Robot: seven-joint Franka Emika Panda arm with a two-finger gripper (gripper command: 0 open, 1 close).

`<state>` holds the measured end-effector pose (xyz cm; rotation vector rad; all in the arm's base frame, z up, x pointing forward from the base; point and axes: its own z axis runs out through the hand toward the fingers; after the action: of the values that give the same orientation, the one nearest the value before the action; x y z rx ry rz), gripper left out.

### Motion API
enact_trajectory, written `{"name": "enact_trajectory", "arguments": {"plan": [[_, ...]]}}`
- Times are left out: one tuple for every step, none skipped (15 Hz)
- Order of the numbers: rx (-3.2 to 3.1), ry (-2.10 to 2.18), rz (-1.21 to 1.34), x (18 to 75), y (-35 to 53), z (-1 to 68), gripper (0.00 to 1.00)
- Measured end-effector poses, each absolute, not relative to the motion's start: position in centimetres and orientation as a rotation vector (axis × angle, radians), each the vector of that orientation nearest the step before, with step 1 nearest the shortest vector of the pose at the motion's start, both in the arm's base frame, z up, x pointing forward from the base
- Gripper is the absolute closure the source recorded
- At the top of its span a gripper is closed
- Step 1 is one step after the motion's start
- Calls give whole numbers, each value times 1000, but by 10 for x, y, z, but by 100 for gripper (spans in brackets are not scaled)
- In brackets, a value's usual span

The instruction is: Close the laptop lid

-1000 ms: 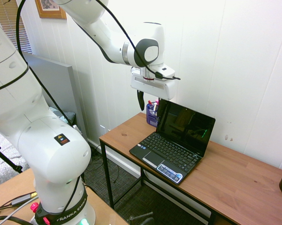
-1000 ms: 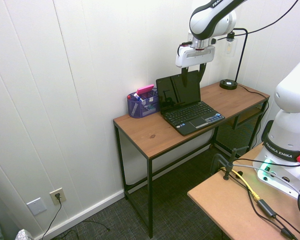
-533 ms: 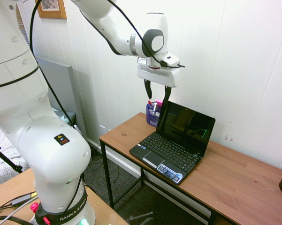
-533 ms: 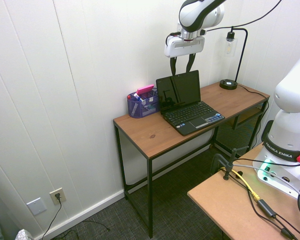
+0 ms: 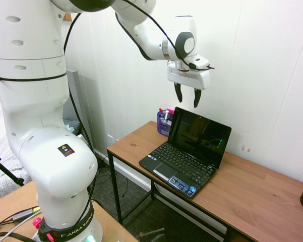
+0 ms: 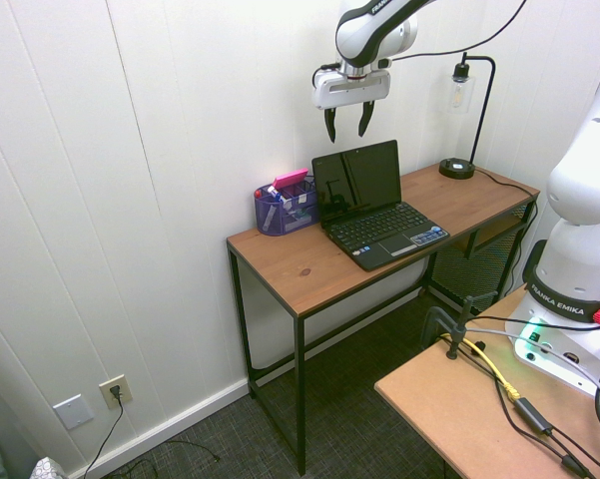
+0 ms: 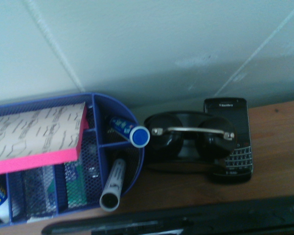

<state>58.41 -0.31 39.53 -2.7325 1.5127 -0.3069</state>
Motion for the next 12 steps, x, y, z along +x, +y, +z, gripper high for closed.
{"name": "enact_trajectory", "arguments": {"plan": [[-2722, 1534, -311, 590, -6, 392, 100], [-2714, 1550, -313, 594, -8, 388, 100], [-2706, 1561, -315, 599, -10, 383, 100], [-2694, 1580, -319, 605, -15, 377, 100], [-2681, 1598, -323, 610, -19, 370, 100], [-2671, 1617, -325, 614, -24, 364, 100], [-2656, 1638, -333, 619, -28, 359, 100], [-2640, 1654, -347, 623, -32, 353, 100], [-2626, 1669, -356, 626, -36, 348, 100], [-2622, 1681, -355, 629, -39, 342, 100], [-2621, 1692, -351, 631, -41, 337, 100], [-2622, 1700, -346, 633, -43, 332, 100]]}}
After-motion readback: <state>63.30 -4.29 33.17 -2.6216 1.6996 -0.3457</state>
